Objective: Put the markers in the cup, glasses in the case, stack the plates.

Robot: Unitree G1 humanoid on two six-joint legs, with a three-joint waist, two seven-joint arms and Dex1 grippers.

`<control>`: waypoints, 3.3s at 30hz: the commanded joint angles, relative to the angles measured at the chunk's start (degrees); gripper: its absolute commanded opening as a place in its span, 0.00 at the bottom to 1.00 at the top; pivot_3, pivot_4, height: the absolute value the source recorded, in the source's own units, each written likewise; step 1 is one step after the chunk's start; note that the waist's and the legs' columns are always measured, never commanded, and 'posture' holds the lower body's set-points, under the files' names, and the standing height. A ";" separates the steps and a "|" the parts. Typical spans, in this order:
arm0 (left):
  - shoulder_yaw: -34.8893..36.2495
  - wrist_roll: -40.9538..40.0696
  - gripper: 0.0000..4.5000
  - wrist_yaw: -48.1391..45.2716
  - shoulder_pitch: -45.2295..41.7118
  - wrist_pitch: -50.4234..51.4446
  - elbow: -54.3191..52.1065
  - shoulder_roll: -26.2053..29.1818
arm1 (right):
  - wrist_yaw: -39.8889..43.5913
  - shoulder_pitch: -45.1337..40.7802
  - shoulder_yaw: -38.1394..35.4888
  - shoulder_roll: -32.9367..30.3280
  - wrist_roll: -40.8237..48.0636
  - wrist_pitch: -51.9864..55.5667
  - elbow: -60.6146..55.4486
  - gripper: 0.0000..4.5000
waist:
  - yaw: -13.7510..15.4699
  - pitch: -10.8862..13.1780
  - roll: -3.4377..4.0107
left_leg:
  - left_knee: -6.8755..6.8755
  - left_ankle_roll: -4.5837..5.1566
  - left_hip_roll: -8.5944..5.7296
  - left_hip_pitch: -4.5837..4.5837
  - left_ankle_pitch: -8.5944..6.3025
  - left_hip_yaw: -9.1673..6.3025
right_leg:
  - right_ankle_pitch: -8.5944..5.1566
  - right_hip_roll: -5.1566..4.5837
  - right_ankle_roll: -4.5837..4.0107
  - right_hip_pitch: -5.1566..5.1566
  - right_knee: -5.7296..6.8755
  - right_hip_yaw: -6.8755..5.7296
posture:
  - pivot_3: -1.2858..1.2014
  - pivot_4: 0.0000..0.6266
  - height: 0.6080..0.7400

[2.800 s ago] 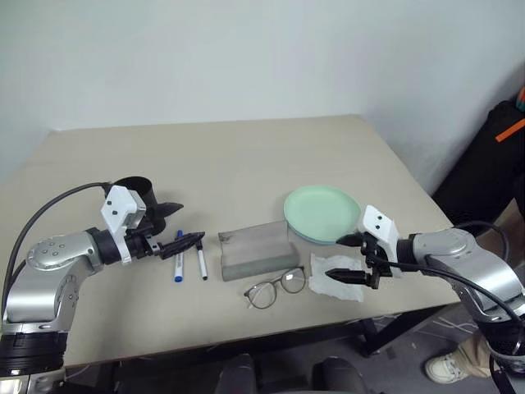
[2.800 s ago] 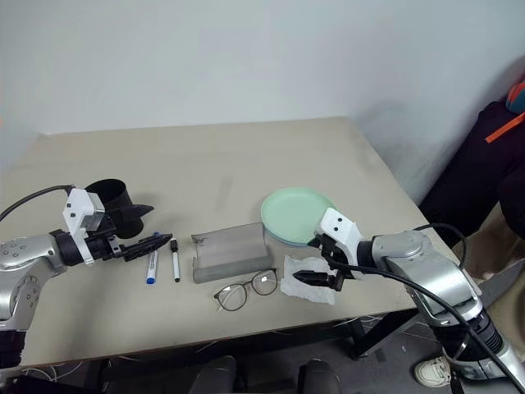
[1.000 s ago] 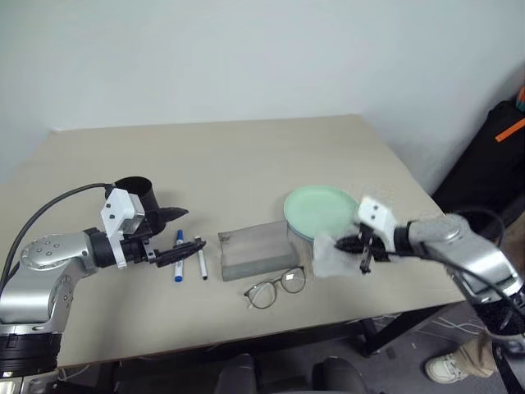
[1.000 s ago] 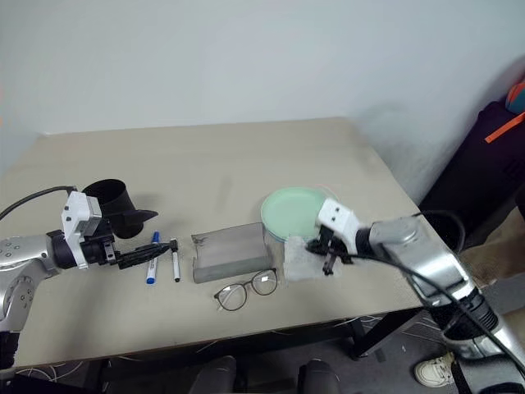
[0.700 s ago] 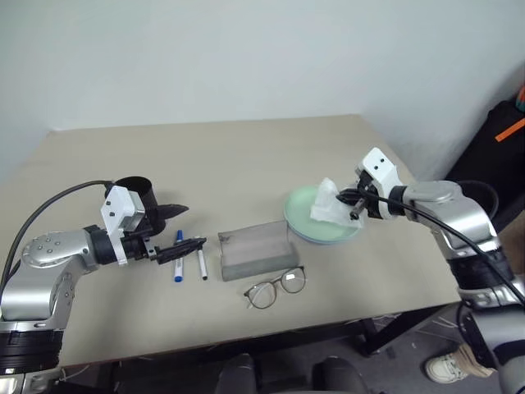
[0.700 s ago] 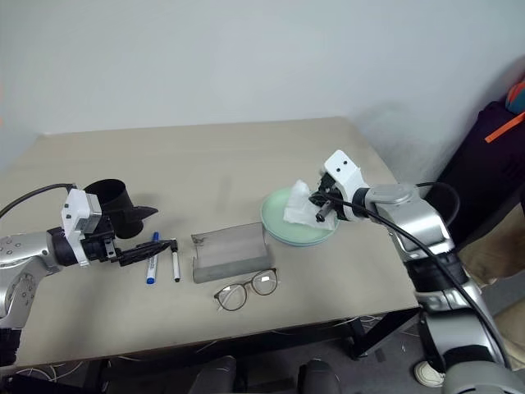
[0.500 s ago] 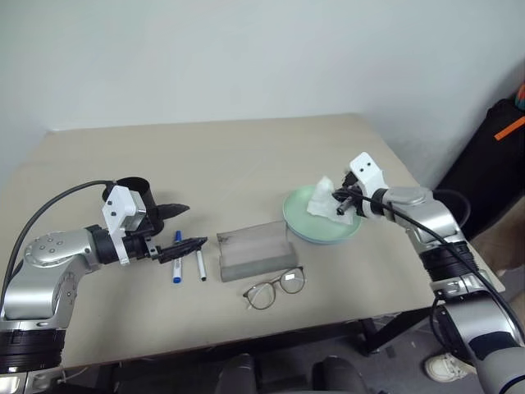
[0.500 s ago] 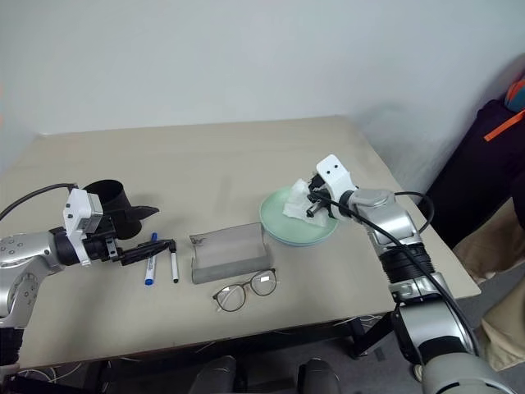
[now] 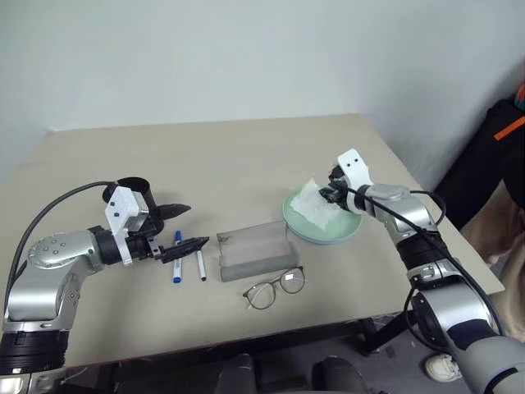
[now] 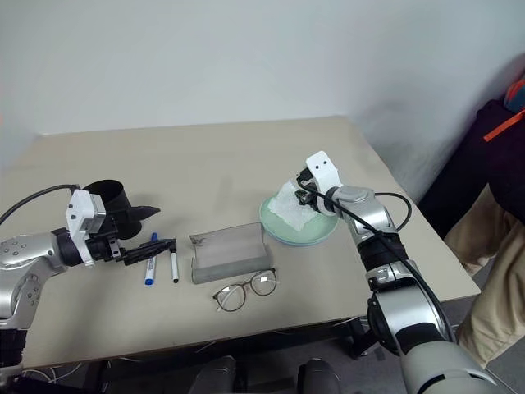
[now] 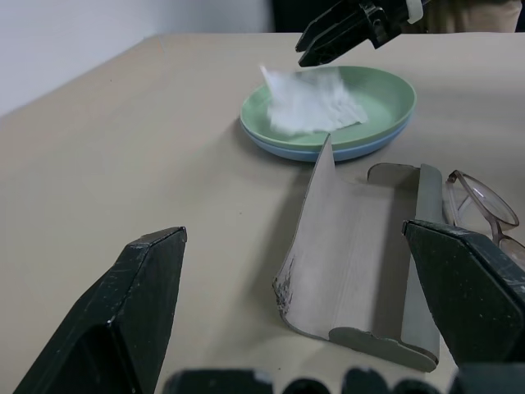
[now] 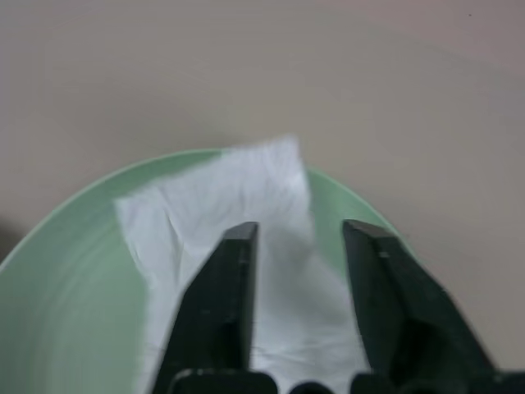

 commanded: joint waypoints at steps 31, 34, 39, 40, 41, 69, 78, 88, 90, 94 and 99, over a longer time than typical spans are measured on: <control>-27.59 2.21 1.00 -2.62 -11.38 17.84 -4.13 -6.68 | 20.51 21.44 -17.42 -27.24 34.98 24.55 -55.60 0.99 | 0.31 0.00 0.06 | 0.41 0.15 -0.02 0.09 -0.12 -0.19 | -0.13 -0.02 -0.05 0.19 -0.05 -0.03 | 0.52 0.00 1.00; -28.46 1.65 1.00 -2.06 -12.68 21.15 -3.94 -8.32 | 18.97 22.37 -17.51 -26.87 35.55 24.56 -56.36 0.99 | 0.51 0.00 0.06 | 0.49 0.16 -0.03 0.08 -0.12 -0.24 | -0.13 -0.02 -0.05 0.23 -0.05 -0.05 | 0.52 0.00 1.00; -30.13 2.95 1.00 -1.78 -13.96 22.26 -3.68 -9.58 | 17.16 23.12 -16.87 -26.69 36.03 24.20 -56.53 0.99 | 0.40 0.00 0.06 | 0.54 0.19 -0.04 0.09 -0.14 -0.25 | -0.13 -0.02 -0.04 0.30 -0.06 -0.04 | 0.52 0.00 1.00; -30.41 2.90 1.00 -2.03 -14.23 22.48 -3.70 -9.65 | 16.94 23.26 -16.77 -26.67 36.09 24.13 -56.55 0.99 | 0.39 0.00 0.06 | 0.54 0.19 -0.05 0.09 -0.14 -0.26 | -0.13 -0.02 -0.04 0.30 -0.06 -0.04 | 0.52 0.00 1.00; -30.61 2.83 1.00 -2.20 -14.45 22.67 -3.67 -9.73 | 16.76 23.37 -16.68 -26.66 36.11 24.07 -56.52 0.99 | 0.39 0.00 0.06 | 0.54 0.20 -0.05 0.09 -0.14 -0.26 | -0.13 -0.02 -0.04 0.30 -0.06 -0.04 | 0.52 0.00 1.00; -36.15 7.33 0.43 -1.67 -17.85 23.97 -2.35 -12.71 | 13.20 24.82 -15.69 -26.40 36.47 22.67 -56.80 1.00 | 0.35 0.01 0.06 | 0.56 0.23 -0.08 0.10 -0.16 -0.35 | -0.14 -0.03 -0.03 0.46 -0.09 -0.06 | 0.52 0.00 1.00; -37.16 8.01 0.14 -2.56 -17.89 23.73 -1.95 -12.61 | 11.87 24.53 -15.26 -26.23 36.09 22.48 -56.75 1.00 | 0.35 0.01 0.06 | 0.56 0.23 -0.09 0.09 -0.16 -0.35 | -0.14 -0.03 -0.03 0.46 -0.10 -0.07 | 0.52 0.00 1.00; -34.59 5.05 0.01 -3.63 -19.40 24.30 -2.38 -13.71 | 11.44 23.48 -14.67 -26.34 36.12 22.28 -56.40 1.00 | 0.37 0.01 0.07 | 0.57 0.24 -0.10 0.12 -0.17 -0.38 | -0.14 -0.04 -0.03 0.46 -0.12 -0.07 | 0.52 0.00 1.00; -32.87 2.83 0.01 -4.69 -20.48 25.03 -2.32 -14.27 | 11.46 23.16 -14.44 -26.31 35.94 22.19 -56.07 1.00 | 0.38 0.01 0.06 | 0.58 0.24 -0.11 0.10 -0.17 -0.40 | -0.14 -0.04 -0.03 0.48 -0.11 -0.08 | 0.52 0.00 1.00; -29.40 1.05 0.01 -7.67 -24.00 22.52 2.30 -14.31 | 11.50 22.54 -13.89 -26.19 35.77 21.79 -55.43 1.00 | 0.34 0.01 0.06 | 0.58 0.24 -0.11 0.10 -0.17 -0.41 | -0.14 -0.03 -0.03 0.49 -0.11 -0.10 | 0.52 0.00 1.00; -26.60 2.38 0.01 -11.48 -30.32 17.87 12.93 -13.41 | 11.59 21.93 -13.19 -26.04 35.58 21.23 -54.65 1.00 | 0.33 0.02 0.06 | 0.58 0.25 -0.12 0.09 -0.16 -0.41 | -0.14 -0.02 -0.03 0.50 -0.11 -0.10 | 0.52 0.00 1.00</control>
